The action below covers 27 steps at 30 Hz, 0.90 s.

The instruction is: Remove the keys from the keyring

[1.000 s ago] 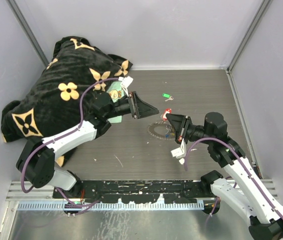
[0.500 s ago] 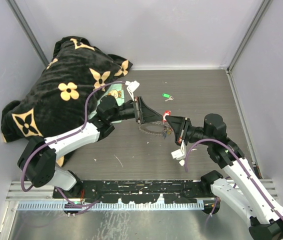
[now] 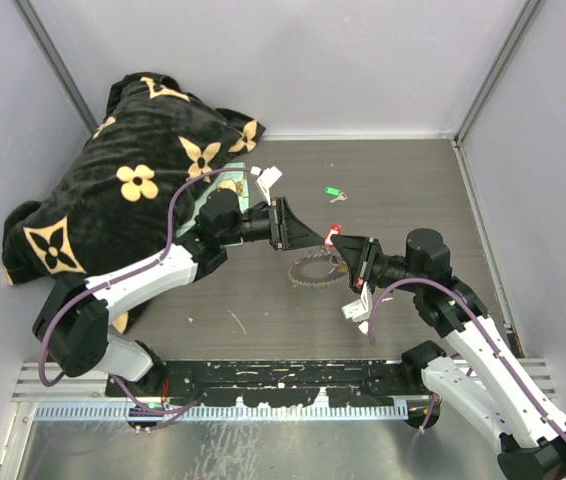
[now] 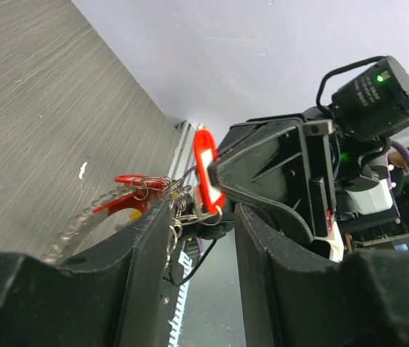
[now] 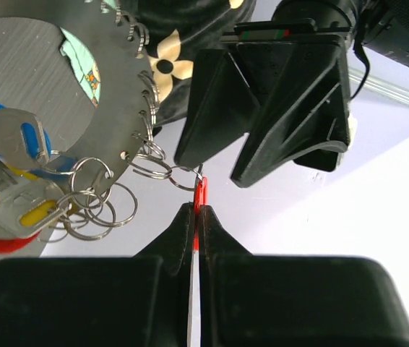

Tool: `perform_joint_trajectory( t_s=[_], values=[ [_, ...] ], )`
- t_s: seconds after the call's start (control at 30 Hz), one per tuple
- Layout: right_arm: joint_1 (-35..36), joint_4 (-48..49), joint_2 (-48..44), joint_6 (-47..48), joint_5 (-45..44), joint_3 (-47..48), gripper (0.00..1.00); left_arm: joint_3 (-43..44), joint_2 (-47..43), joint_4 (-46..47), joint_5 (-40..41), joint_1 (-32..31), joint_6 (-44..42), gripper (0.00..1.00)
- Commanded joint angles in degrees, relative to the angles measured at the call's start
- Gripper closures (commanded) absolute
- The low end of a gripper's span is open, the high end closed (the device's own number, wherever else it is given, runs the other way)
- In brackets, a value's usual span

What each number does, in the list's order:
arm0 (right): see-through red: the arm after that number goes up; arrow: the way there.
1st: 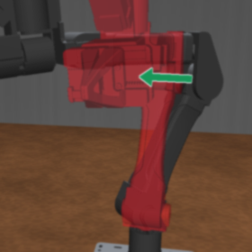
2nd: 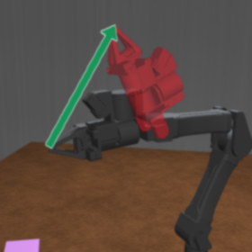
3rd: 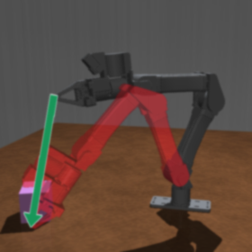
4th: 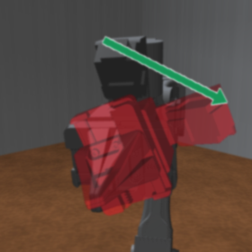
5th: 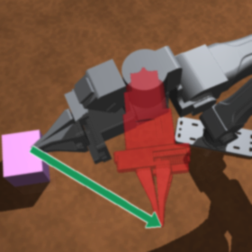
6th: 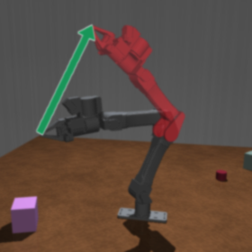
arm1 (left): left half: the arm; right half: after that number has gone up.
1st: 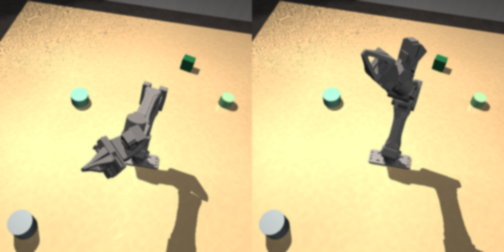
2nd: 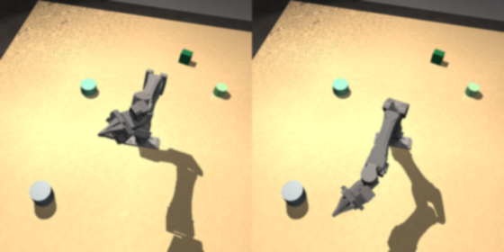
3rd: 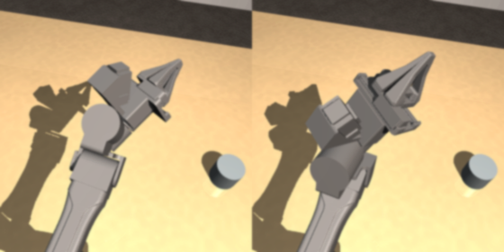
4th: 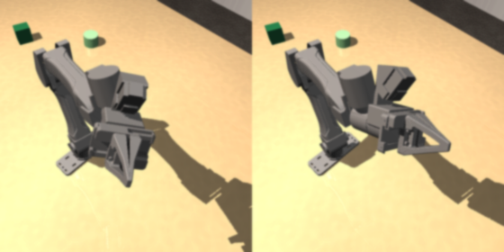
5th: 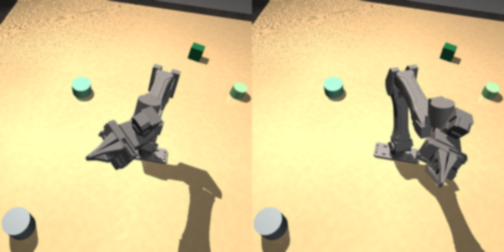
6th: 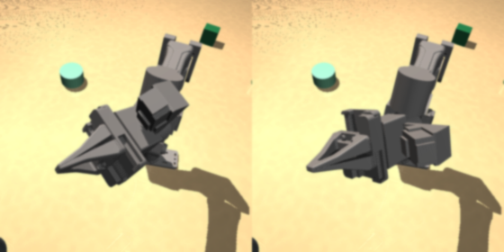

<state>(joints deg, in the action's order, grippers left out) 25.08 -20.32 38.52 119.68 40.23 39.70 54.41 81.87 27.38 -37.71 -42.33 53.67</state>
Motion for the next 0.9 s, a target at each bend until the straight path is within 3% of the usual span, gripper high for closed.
perform_joint_trajectory(
  t_s=[0.0, 0.87],
  values=[
    [0.24, 5.45, -1.72, 23.15, 2.05, 1.87, 0.99, 1.88, -2.31, -1.89, 0.74, -0.2, -2.1, 0.57],
    [0.35, 4.38, -2.48, 24.81, 2.79, 1.34, 0.99, 2.74, 0.68, 3.47, -1.42, -1.72, 3.21, 0.63]
  ],
)
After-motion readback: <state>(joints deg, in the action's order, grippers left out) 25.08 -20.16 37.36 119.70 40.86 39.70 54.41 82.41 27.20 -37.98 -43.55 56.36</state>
